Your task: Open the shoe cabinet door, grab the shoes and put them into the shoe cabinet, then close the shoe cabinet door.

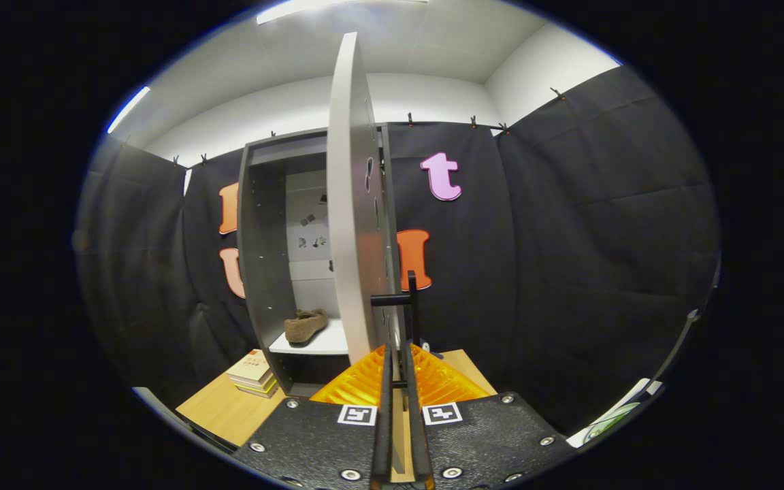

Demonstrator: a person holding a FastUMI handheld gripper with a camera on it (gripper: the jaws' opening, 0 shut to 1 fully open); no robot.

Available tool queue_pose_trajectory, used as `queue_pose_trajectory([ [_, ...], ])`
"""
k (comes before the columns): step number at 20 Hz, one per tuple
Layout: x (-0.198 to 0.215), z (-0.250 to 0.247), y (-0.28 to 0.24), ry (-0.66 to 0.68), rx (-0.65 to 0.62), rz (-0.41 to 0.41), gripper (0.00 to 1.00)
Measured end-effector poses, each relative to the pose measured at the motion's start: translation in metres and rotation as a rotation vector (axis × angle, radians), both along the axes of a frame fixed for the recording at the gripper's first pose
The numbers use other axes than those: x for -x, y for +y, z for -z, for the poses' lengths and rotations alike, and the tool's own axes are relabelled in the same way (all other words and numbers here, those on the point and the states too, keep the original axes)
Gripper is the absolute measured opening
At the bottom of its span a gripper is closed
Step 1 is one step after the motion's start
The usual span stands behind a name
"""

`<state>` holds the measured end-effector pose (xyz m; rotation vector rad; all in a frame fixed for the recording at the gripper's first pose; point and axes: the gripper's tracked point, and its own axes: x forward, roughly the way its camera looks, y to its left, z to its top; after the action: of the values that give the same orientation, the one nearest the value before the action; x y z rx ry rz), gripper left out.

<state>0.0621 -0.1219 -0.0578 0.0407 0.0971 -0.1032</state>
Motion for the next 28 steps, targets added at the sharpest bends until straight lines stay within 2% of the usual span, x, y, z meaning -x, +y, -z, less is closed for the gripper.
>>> queue_pose_trajectory([
  [1,0.003,-0.001,-0.002,0.001,0.009,0.028,0.08],
  [4,0.017,-0.002,0.023,0.018,-0.036,0.050,0.08],
  [6,0.023,0.004,0.042,0.032,-0.005,0.075,0.08],
  [12,0.025,0.017,0.109,0.073,-0.003,0.056,0.08],
  [16,0.015,0.044,0.149,0.144,-0.015,0.002,0.08],
  [19,0.007,0.080,0.172,0.231,-0.019,-0.060,0.13],
  [22,-0.005,0.118,0.181,0.284,-0.031,-0.093,0.13],
  [25,-0.021,0.159,0.191,0.321,-0.027,-0.140,0.21],
  [28,-0.038,0.204,0.196,0.377,-0.015,-0.188,0.23],
])
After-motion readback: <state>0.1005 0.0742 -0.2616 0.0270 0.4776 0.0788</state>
